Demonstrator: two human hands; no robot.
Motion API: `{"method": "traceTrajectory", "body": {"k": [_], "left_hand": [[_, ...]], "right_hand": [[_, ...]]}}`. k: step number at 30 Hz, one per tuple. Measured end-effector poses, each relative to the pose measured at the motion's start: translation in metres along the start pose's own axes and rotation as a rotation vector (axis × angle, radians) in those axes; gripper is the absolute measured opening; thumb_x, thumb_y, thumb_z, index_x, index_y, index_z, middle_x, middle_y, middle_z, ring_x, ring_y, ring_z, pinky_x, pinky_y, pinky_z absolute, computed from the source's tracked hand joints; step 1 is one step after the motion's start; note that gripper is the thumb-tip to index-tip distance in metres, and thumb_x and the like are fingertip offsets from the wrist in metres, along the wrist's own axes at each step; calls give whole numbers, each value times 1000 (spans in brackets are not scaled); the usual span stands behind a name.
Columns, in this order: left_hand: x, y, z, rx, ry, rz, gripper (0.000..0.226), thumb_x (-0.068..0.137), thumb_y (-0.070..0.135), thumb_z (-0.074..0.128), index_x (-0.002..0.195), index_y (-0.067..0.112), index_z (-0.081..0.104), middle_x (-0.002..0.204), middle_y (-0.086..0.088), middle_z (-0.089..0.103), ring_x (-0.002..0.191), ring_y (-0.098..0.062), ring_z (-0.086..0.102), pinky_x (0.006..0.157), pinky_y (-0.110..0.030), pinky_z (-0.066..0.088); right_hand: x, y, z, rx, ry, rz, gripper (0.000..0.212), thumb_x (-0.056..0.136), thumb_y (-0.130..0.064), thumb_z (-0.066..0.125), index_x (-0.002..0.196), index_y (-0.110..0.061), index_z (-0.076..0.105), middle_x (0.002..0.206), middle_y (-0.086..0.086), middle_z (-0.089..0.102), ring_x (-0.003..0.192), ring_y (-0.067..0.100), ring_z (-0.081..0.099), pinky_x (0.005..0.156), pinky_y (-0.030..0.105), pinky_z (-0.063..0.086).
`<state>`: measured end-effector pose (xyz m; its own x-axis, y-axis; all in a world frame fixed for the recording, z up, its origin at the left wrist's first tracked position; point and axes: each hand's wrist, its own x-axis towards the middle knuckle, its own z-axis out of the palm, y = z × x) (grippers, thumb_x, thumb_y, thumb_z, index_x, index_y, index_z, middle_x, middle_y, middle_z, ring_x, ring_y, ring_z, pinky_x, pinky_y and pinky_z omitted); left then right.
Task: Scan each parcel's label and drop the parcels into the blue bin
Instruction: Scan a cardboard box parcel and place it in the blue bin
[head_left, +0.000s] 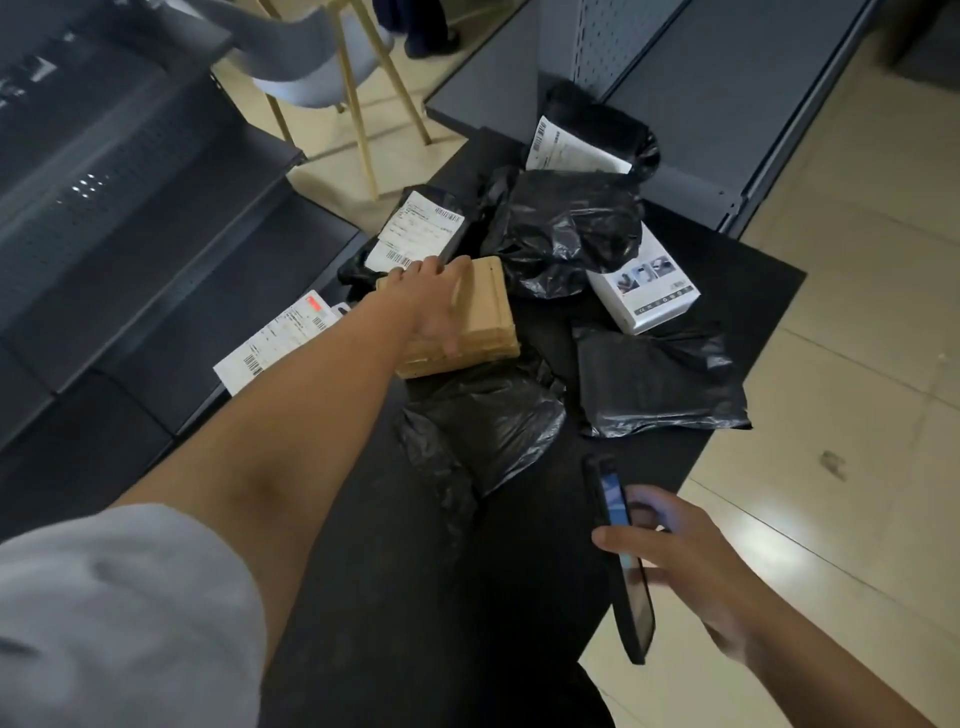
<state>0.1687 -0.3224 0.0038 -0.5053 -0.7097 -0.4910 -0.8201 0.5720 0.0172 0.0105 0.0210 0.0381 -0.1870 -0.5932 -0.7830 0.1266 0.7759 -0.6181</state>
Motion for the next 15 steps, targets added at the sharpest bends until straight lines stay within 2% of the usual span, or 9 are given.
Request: {"method": "traceTrajectory", "body": {"k": [4,9,12,15], "left_hand": [[-32,2,-6,-78,152,-12,123,63,51,83,156,38,5,148,-13,30,140,-39,26,115,-53,22],[-128,0,13,-355,399,-134,125,62,47,86,154,43,2,155,-13,23,145,-37,18,120,-55,15],[-204,1,46,-710,428,-272,125,59,42,89,149,56,3,154,-2,22,143,-30,20,118,-52,23],[-281,0,91,-1275,364,-369,124,55,42,94,146,62,13,149,8,34,138,-20,36,109,-50,38]], "right_hand": [[-1,4,3,5,-14,9,39,78,-22,87,113,-22,71,103,5,77,101,24,72,97,52,57],[0,1,21,-1,-46,15,45,82,-24,82,125,-22,67,112,5,76,106,26,71,99,57,55],[4,-4,38,-33,-88,4,43,82,-23,83,122,-23,68,109,6,77,105,30,72,100,61,54],[3,-11,61,-105,-147,-24,44,85,-21,80,126,-21,64,111,5,74,105,27,70,100,56,54]]}}
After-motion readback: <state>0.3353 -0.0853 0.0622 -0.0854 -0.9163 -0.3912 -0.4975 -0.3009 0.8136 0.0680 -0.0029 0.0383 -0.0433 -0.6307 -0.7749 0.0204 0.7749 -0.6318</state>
